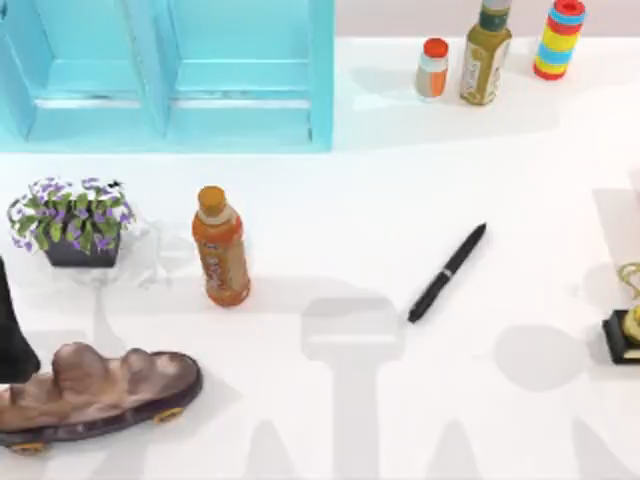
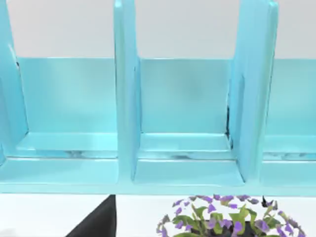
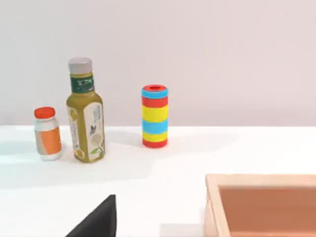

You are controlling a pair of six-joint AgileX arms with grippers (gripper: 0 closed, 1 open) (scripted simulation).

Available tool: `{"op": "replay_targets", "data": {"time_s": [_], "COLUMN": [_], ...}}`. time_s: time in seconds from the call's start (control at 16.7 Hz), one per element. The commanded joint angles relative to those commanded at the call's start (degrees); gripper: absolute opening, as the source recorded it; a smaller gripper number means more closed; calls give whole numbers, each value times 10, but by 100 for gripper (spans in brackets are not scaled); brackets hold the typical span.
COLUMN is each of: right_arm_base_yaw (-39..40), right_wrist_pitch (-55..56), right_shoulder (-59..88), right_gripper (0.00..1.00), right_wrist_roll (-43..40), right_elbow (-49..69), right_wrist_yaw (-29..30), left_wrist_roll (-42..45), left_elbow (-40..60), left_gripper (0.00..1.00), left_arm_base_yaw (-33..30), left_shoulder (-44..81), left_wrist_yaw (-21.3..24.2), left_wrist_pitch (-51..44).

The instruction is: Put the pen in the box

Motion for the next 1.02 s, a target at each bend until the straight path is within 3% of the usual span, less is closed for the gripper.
{"op": "replay_targets", "data": {"time_s": [0.24, 0.54, 1.02], "right_arm_base_yaw": [8, 47, 125], "right_wrist_pitch": [7, 38, 3], "right_shoulder": [13, 139, 583], "right_gripper": [100, 100, 100], "right_wrist_roll": [14, 110, 325], "right_elbow": [18, 130, 396], "right_wrist_yaw": [-6, -49, -149], "left_wrist_roll": [0, 0, 0], "left_elbow": [0, 0, 0], "left_gripper": [100, 100, 100], "left_arm_base_yaw": [0, 0, 0], "left_shoulder": [0, 0, 0], "left_wrist_yaw": [0, 0, 0], "left_wrist_pitch": [0, 0, 0]}}
